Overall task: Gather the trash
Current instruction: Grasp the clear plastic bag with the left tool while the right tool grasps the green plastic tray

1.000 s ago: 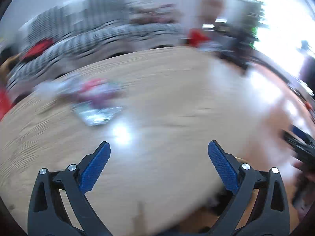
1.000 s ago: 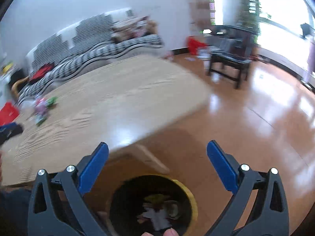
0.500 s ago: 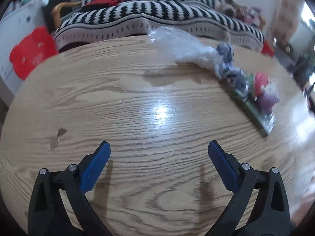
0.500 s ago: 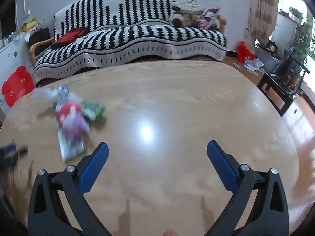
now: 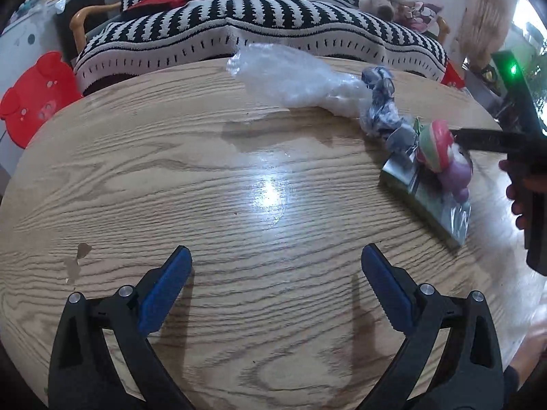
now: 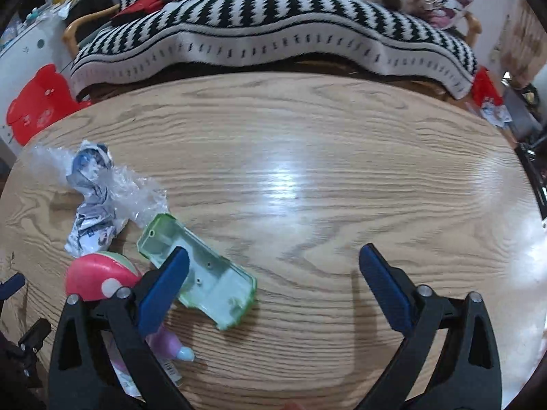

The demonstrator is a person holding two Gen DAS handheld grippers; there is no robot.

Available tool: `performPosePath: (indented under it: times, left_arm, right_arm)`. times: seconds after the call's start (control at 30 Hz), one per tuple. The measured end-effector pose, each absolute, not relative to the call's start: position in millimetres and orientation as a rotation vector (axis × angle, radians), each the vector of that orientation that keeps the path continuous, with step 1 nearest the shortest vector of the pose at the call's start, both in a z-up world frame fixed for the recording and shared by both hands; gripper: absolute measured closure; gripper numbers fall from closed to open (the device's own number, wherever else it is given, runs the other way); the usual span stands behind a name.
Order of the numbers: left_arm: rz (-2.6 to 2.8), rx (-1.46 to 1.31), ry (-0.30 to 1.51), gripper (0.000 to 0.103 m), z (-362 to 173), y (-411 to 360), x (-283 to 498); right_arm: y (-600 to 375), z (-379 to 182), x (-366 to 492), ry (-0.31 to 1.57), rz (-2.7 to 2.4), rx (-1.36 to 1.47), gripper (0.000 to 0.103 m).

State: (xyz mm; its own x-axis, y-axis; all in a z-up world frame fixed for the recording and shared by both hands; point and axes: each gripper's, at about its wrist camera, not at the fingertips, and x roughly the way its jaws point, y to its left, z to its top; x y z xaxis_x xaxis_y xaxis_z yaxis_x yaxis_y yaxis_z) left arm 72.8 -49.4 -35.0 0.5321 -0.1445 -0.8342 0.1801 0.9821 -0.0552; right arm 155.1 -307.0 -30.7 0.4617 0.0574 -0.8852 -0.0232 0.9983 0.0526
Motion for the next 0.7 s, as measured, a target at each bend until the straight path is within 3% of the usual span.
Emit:
performPosePath:
  times: [0.1, 0.23, 0.3, 0.53, 0.7]
  left_arm:
    - [-0.194, 0.025, 0.996, 0.007, -35, -50, 74]
    - [-0.185, 0.021, 1.001, 0.007, -39, -53, 79]
    - [-0.167, 0.034, 0.998, 0.007, -39, -54, 83]
    - [-0.190, -0.065, 0.977, 0.007, -23, -43, 113]
    - [-0.144, 0.116, 0.798, 0.007, 18, -57, 123]
  right_arm:
    - [-304, -32, 153, 1.069, 0.071, 0.040, 0.026]
    - [-312, -27, 144, 1.040, 0.072, 0.050, 0.068]
    - [-323, -26, 141, 1.028, 0.040, 0.056, 0.078]
    - [-378, -28, 105, 1.007, -0.026, 0.137, 0.082]
    - [-398, -29, 92, 1.009, -0.026, 0.157, 0.082]
